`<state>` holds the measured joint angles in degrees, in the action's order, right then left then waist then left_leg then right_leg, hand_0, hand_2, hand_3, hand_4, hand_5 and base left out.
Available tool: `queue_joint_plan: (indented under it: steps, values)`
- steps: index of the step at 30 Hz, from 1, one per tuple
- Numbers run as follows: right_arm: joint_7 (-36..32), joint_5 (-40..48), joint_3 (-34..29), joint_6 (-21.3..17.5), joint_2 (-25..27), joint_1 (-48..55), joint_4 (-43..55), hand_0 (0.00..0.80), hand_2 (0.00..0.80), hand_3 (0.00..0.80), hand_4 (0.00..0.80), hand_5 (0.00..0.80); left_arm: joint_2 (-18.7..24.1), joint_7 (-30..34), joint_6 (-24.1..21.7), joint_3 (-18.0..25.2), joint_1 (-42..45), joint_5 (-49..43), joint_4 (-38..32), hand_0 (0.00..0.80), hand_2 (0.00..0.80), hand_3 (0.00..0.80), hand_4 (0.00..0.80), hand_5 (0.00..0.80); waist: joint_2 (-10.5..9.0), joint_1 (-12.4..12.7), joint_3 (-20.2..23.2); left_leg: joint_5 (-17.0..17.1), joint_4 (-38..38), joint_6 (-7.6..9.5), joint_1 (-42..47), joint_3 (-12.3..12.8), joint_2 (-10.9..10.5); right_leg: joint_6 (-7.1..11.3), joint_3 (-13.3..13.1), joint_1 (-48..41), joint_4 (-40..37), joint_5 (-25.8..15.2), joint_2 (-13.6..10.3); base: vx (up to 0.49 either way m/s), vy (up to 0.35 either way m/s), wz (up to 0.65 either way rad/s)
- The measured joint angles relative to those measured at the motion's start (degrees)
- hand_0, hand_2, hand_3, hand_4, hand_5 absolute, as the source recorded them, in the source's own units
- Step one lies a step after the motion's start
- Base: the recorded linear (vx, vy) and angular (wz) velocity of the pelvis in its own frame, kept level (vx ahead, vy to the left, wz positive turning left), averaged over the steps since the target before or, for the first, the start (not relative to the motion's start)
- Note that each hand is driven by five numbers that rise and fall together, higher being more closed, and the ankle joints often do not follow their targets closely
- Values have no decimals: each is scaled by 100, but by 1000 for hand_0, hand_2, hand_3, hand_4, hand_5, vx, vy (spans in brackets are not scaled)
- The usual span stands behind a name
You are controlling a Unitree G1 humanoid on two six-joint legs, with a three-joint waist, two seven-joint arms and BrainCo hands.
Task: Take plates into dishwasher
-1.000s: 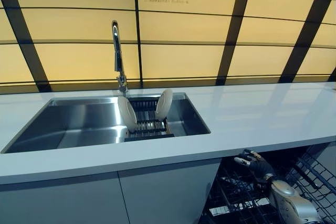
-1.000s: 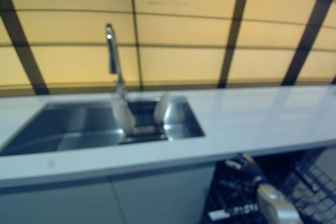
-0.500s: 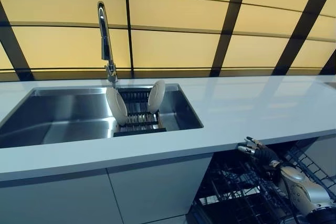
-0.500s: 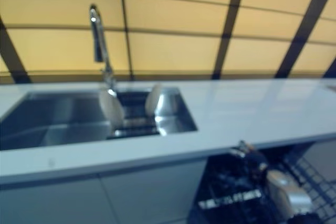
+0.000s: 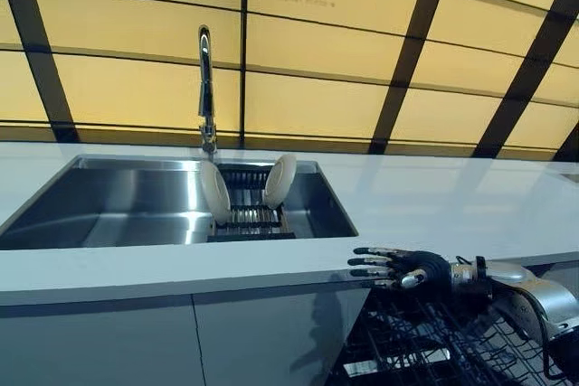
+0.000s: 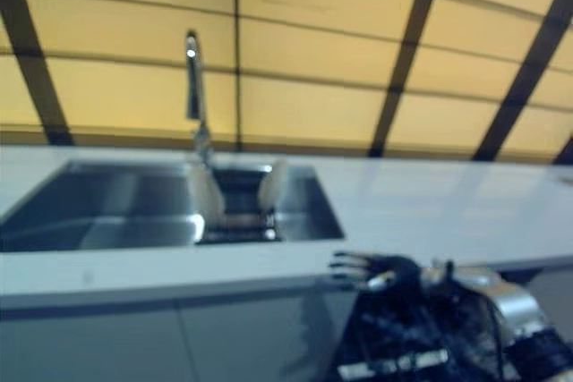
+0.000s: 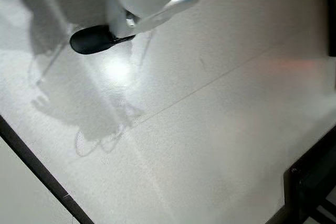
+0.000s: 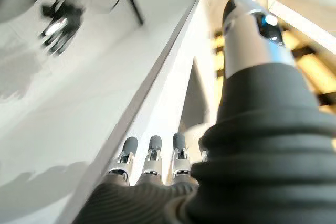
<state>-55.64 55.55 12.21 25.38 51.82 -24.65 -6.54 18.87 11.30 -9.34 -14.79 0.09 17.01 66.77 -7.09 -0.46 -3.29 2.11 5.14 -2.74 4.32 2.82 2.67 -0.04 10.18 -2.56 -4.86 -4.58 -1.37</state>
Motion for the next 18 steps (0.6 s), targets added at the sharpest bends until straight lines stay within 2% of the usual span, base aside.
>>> queue_joint_plan:
  steps: [2,3,6,10,12,18]
  values:
    - [167,774,-14,31,-285,-296,30,0,0,0,0,0,12,41,2,-34,9,-2,-9,0,0,0,0,0,17,-4,86,0,1,0,2,-1,1,0,0,-1,-1,0,1,0,0,0]
    - [455,1227,-19,39,-448,-462,57,0,0,0,0,0,9,54,2,-40,-1,-6,-13,0,0,0,0,0,34,0,125,0,0,0,2,-4,1,0,2,-3,-1,0,2,0,0,0]
    - [1342,1661,-85,13,-707,-737,-98,0,0,0,0,0,4,87,3,-122,1,-12,-17,0,0,0,0,0,69,34,206,2,0,2,7,-16,-6,0,15,-15,-2,1,-6,6,5,2]
    - [2222,1577,-111,-190,-700,-954,-619,0,0,0,0,0,2,82,2,-189,10,-1,4,0,0,0,0,0,80,137,217,8,-1,9,7,-29,-14,2,34,-27,-1,4,-16,45,20,4]
    - [2687,1275,-149,-451,-624,-1089,-999,0,0,0,0,0,-23,77,0,-224,12,4,44,0,0,0,0,0,85,136,217,9,-1,12,5,-39,-20,2,37,-29,-1,4,-23,36,8,2]
    - [3521,178,-233,-987,-257,-1588,-1688,0,0,0,0,0,-121,23,-15,-239,31,86,118,0,0,0,0,0,172,124,211,7,-2,15,-1,-66,-24,7,58,-33,-8,9,-27,67,7,2]
